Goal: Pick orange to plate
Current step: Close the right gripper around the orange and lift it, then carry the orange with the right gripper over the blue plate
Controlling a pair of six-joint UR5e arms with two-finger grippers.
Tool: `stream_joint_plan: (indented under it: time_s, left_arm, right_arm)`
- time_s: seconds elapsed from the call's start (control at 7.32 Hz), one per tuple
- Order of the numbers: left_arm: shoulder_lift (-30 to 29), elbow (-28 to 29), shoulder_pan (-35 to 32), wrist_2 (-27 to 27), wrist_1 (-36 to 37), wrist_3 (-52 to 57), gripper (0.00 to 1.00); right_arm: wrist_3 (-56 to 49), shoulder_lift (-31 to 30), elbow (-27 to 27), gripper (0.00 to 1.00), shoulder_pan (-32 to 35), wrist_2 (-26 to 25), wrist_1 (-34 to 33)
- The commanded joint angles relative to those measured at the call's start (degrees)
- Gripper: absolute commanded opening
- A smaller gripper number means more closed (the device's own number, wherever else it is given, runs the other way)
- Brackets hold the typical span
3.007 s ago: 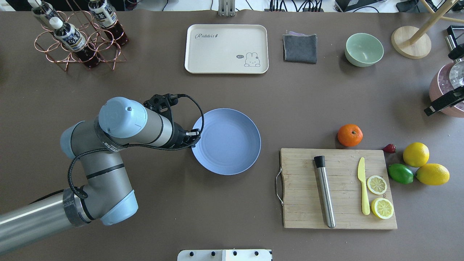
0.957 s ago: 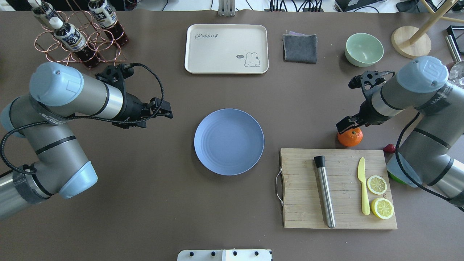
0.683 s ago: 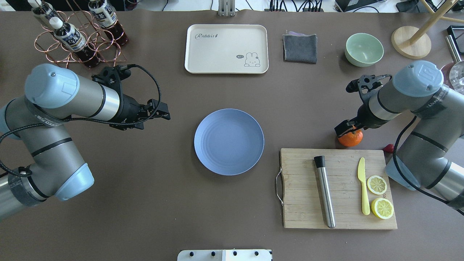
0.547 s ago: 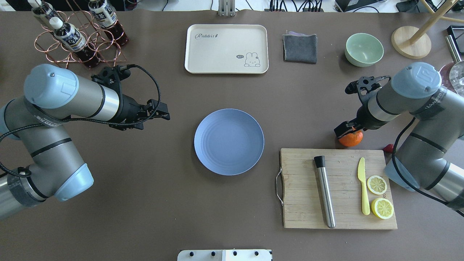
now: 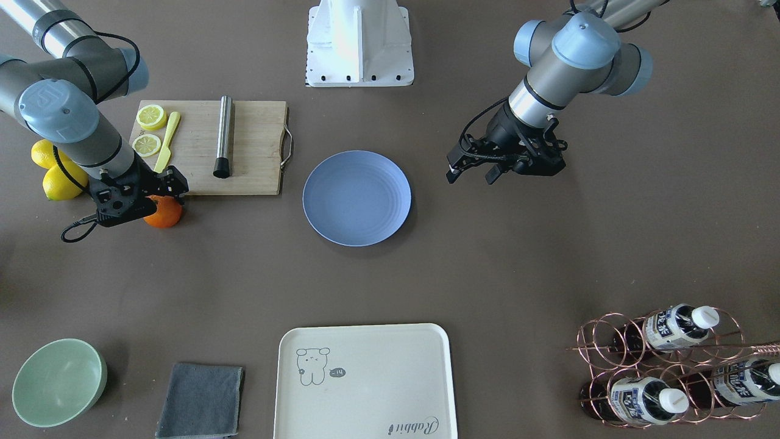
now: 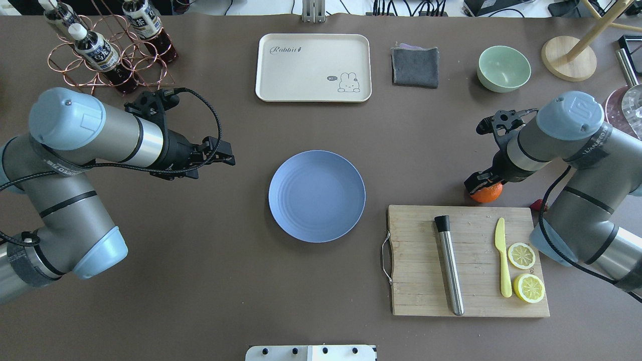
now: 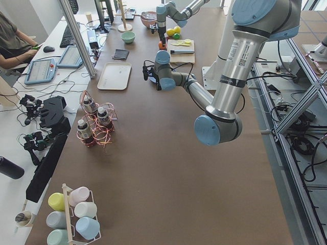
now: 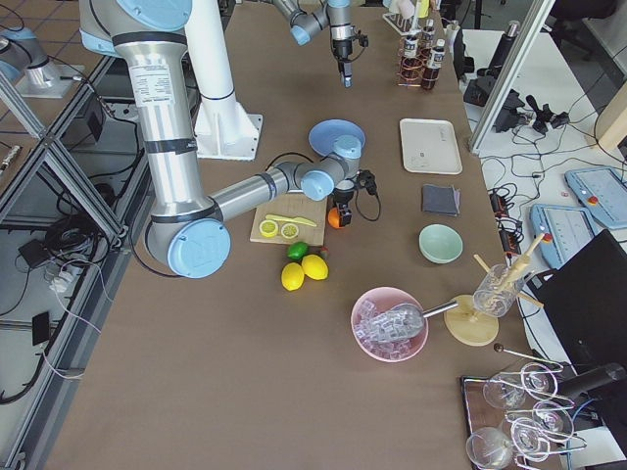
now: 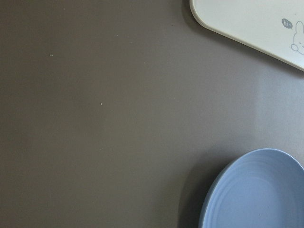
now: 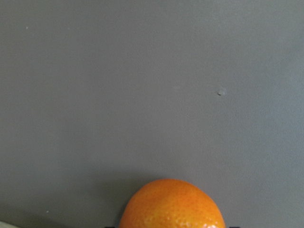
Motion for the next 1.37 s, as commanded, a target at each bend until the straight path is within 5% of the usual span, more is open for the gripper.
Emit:
stream_joint_plan:
  time_s: [0.0,0.27,0.68,0.96,1.23]
  left_arm:
    - [0.0,0.0,-0.1,0.0,0.0,0.0,0.98]
    - [-0.1,-0.5,-1.1,-0.4,2.1,0.0,0.98]
    - [3.0,-2.0,-9.3,-8.8,8.1,8.7,0.98]
    - [7.1,-0.8,-15.6,-12.6,8.2,20.4,0.98]
    - [7.8,-0.2,-16.8,-12.9,8.2,22.9,0.98]
  right_arm:
    - [0.0,0.4,0.0,0.00,0.0,-0.1,-0.1]
    - [1.4,3.3,2.5,0.00,0.0,0.5,-1.0]
    - [21.9,20.7,1.8,0.00,-10.0,-5.3,-8.9]
    - [30.5,31.0,-3.1,0.00,-16.0,-10.1,-11.3]
    - [30.7,34.7,-10.2,0.00,-17.6,-13.2,-10.4]
